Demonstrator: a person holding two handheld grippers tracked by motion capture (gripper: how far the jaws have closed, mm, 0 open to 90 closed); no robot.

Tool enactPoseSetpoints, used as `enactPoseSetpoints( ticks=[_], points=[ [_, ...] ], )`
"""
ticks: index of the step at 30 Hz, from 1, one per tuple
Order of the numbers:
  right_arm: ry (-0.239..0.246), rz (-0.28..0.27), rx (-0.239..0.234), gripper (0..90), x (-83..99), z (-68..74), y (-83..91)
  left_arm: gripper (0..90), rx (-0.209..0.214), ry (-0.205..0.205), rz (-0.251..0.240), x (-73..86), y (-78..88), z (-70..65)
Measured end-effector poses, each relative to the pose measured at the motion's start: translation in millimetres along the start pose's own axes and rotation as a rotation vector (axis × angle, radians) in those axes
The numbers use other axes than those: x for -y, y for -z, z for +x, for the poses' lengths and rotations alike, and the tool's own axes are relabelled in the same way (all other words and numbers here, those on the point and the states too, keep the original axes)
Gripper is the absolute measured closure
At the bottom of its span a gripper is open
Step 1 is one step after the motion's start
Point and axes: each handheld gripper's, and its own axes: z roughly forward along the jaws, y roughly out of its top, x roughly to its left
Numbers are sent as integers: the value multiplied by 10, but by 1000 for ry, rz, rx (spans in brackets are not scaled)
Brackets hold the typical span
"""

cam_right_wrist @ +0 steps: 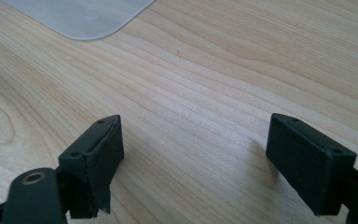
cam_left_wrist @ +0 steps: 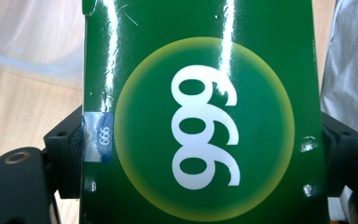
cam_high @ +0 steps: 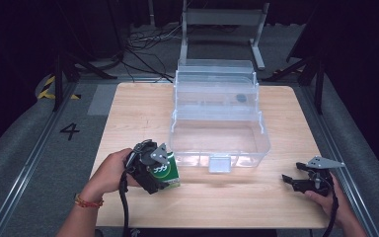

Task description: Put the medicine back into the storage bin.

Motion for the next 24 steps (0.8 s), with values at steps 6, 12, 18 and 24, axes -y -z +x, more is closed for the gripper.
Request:
enactPoseSetpoints(
  ticks=[6, 12, 18, 24],
  points=[
    [0, 1, 0, 192, 2, -1, 3, 161, -9, -10, -22, -114, 148, 24],
    [1, 0, 0, 192, 5, -3, 5, 161, -7, -30, -20, -242, 238, 84],
    [1, 0, 0, 192, 5, -4, 6, 161, 0, -52, -20, -382, 275, 199],
    [1, 0, 0, 192, 7, -4, 7, 160, -3, -74, -1, -580, 281, 342]
  ],
)
